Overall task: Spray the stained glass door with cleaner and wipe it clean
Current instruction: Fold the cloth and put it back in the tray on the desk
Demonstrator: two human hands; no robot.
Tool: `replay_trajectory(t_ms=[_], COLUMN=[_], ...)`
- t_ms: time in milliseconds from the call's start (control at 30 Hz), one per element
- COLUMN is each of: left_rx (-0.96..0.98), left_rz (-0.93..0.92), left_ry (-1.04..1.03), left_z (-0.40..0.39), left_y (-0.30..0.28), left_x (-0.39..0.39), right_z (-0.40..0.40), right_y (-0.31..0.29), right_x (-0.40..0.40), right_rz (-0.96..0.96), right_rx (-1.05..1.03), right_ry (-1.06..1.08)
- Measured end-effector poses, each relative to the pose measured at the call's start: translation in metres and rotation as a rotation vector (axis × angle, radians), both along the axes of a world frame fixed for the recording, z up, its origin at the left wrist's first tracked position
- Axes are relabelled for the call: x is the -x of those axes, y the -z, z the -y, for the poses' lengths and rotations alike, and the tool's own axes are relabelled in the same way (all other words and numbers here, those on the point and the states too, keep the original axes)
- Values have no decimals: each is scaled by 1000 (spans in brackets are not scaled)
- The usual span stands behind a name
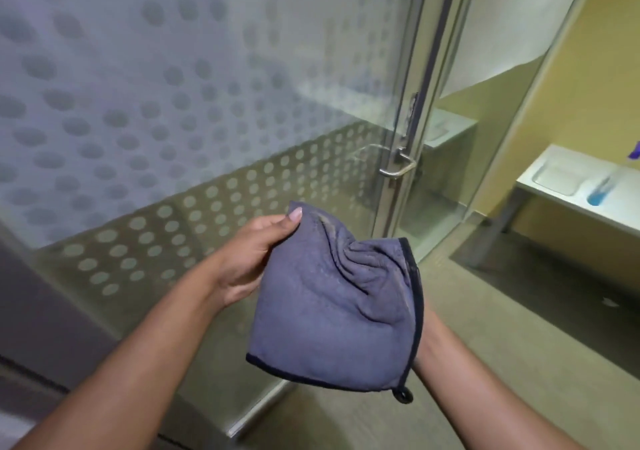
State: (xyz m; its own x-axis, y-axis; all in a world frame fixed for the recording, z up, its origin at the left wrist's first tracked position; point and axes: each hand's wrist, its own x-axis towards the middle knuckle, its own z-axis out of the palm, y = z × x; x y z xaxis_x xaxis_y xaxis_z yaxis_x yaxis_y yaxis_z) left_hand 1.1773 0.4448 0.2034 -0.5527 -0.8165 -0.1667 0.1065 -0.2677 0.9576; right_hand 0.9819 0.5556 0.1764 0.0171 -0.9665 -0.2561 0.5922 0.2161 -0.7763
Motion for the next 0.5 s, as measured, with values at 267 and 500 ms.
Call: replay_trajectory(t_ms=[267, 500], left_rx=[-48, -35], left_rz=[26, 139], left_ry=[-114, -101], left_z=[6, 7], left_y=[35, 47], left_x=[102, 193], right_z=[-7, -7], right_y=[16, 34], right_x=[124, 222], right_rz=[224, -645], right_rx=[-106, 68], right_ry=[101, 323])
